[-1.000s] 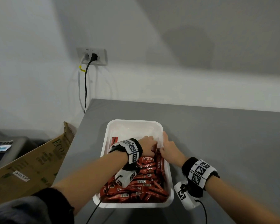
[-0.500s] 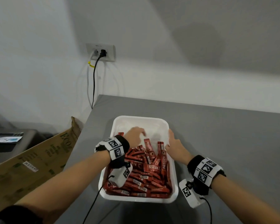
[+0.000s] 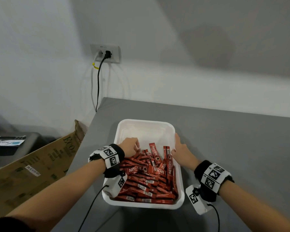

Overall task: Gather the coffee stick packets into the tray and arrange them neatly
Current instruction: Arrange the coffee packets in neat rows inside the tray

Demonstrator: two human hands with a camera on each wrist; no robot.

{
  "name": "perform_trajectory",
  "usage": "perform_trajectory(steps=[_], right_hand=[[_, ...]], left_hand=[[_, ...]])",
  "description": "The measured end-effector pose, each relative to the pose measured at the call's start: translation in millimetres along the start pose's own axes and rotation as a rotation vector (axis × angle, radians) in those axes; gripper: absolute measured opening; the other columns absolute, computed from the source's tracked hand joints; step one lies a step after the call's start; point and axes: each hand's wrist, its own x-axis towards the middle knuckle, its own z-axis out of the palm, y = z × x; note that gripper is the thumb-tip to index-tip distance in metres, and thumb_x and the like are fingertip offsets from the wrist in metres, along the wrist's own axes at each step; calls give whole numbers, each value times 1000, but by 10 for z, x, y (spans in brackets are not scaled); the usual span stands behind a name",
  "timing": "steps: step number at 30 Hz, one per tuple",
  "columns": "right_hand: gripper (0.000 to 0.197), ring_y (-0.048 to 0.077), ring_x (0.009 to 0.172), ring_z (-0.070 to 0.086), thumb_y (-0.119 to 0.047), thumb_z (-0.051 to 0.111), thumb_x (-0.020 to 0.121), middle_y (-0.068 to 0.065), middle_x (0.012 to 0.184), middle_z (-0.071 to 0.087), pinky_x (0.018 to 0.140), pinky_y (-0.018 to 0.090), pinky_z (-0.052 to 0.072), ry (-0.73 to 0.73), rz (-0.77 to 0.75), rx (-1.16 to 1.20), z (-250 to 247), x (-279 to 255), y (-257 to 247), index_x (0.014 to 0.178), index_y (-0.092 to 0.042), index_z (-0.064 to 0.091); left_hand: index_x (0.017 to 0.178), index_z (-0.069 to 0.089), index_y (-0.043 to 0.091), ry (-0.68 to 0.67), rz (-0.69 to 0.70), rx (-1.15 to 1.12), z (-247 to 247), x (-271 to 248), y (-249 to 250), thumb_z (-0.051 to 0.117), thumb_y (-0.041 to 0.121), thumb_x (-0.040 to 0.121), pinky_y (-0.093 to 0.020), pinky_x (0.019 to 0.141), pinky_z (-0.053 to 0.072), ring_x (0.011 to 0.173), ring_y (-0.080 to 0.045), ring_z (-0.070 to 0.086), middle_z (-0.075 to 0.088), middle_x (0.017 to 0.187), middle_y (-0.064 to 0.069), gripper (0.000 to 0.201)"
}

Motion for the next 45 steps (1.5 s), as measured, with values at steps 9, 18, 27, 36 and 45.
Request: perform_trajectory(steps=[9,18,27,36,45], right_hand=[[30,21,88,59,-28,51,97,10,105,62,79,31,50,-46,-203,-596,52,158,-324,104,0,58],[32,26,98,60,-12,63,87,16,119,62,76,32,48,-333,-66,-576,217,277,-458,116,0,59],[16,13,70,63,-12,73,80,9,95,70,64,20,50,-55,-172,-285,-136,443,-389,94,-5,70],[14,-2,54,50,-16,68,86,-8,74,63,54,6,37,-4,-340,-173,-246,460,-523,98,-12,74],[15,3,61,57,-7,70,83,3,82,67,53,7,41,20,-166,-62,-356,551,-429,97,-2,72]], left_hand=[[118,57,9,37,29,47,-140,-61,-41,61,12,86,-22,84,41,109,-19,53,55,123,-8,32],[105,66,9,-143,26,29,-65,-110,-72,65,14,84,-24,81,44,94,-15,57,65,112,-7,22],[135,44,9,-57,117,168,-322,-138,-33,60,17,89,-25,96,38,121,-20,48,49,135,-6,50],[101,66,2,198,156,-568,-335,-43,159,62,6,87,-18,60,56,56,-6,66,65,78,-7,15],[109,61,-6,267,-89,-602,-295,66,-98,51,-6,88,-24,68,57,65,-14,65,63,81,-8,23]])
